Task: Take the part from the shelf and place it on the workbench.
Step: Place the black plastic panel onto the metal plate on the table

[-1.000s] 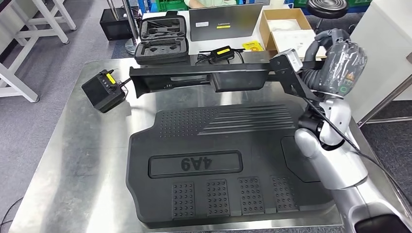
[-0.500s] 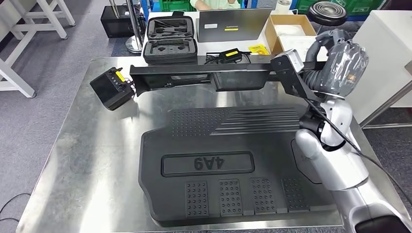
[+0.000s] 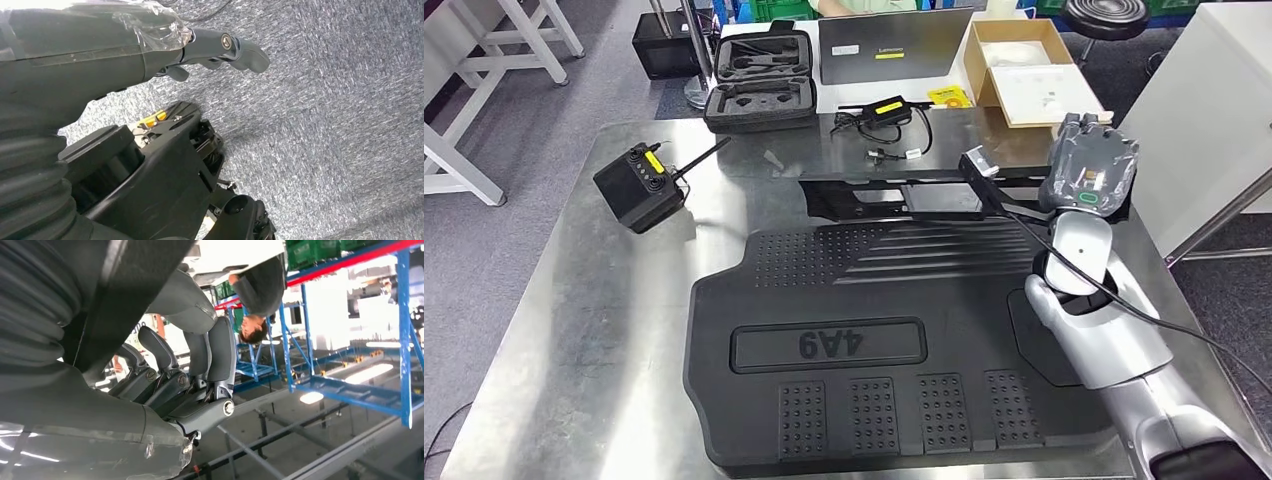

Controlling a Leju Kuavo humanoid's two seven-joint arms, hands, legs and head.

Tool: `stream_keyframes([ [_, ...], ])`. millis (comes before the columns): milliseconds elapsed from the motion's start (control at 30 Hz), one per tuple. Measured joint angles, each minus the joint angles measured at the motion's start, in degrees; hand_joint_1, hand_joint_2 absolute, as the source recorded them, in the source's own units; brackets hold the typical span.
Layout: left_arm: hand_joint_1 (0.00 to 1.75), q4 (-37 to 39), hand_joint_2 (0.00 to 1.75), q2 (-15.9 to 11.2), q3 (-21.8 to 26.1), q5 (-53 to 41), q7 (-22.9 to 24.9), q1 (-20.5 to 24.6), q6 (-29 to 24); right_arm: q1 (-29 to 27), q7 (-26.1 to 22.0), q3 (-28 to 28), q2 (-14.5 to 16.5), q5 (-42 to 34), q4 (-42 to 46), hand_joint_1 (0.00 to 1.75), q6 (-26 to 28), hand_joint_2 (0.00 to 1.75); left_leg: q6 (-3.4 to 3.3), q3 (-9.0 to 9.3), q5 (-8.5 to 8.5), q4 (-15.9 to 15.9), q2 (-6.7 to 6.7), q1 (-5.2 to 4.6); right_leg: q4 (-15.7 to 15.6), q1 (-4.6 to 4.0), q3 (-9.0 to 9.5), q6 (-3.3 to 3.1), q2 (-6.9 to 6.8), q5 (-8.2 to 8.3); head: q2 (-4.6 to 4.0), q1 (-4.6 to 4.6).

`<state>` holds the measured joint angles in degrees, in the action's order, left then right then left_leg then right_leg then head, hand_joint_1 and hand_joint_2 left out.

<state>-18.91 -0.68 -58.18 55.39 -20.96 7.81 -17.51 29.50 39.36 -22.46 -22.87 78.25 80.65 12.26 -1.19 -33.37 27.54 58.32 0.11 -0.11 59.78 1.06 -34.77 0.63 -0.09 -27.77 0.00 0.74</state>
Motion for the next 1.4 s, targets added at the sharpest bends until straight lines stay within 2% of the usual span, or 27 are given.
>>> stream_keyframes([
  [100,0.00,0.00,1.75,0.00,0.00,0.10,0.00,-0.04,-0.02,0.01,0.01,-0.06,0.01,-0.02,-1.09,1.75,-0.32,1.75,0.14,0.06,0.02,-0.12,0.01,0.09,0.01,-0.13,0.01,-0.20,0.01,-0.13,-0.01,-0.09],
  [233,0.00,0.00,1.75,0.00,0.00,0.78,-0.10,-0.05,-0.14,-0.18,0.01,-0.10,0.00,-0.07,-1.89,1.75,-0.09,1.75,1.08,0.14,0.15,-0.24,0.02,0.23,0.02,-0.25,0.03,-0.41,0.02,-0.27,0.00,-0.13],
  [400,0.00,0.00,1.75,0.00,0.00,1.39,-0.40,-0.11,-0.33,-2.14,0.03,0.03,-0.33,0.16,-2.12,1.75,3.06,1.75,1.54,0.21,0.27,-0.25,0.03,0.25,0.00,-0.27,0.13,-0.45,0.02,-0.31,0.00,-0.14],
  [600,0.00,0.00,1.75,0.00,0.00,2.04,-0.42,-0.13,-0.44,-6.74,0.03,2.16,-0.87,0.05,-0.99,1.75,7.63,1.75,1.55,0.28,0.33,-0.23,0.03,0.17,-0.08,-0.24,0.30,-0.42,0.02,-0.33,0.00,-0.13],
  [900,0.00,0.00,1.75,0.00,0.00,3.36,-0.90,-0.42,-1.44,-12.59,-0.01,6.50,-0.89,-0.19,0.71,1.75,17.61,1.75,1.44,0.32,0.43,-0.14,0.03,0.08,-0.15,-0.13,0.43,-0.36,0.01,-0.36,0.00,-0.12],
  [1400,0.00,0.00,1.75,0.00,0.00,5.15,-2.05,-1.05,-2.22,-20.17,-0.96,13.17,0.33,-0.88,4.26,1.75,23.69,1.75,1.45,0.41,0.48,-0.14,0.03,0.11,-0.23,-0.13,0.58,-0.36,0.01,-0.37,0.00,-0.15],
])
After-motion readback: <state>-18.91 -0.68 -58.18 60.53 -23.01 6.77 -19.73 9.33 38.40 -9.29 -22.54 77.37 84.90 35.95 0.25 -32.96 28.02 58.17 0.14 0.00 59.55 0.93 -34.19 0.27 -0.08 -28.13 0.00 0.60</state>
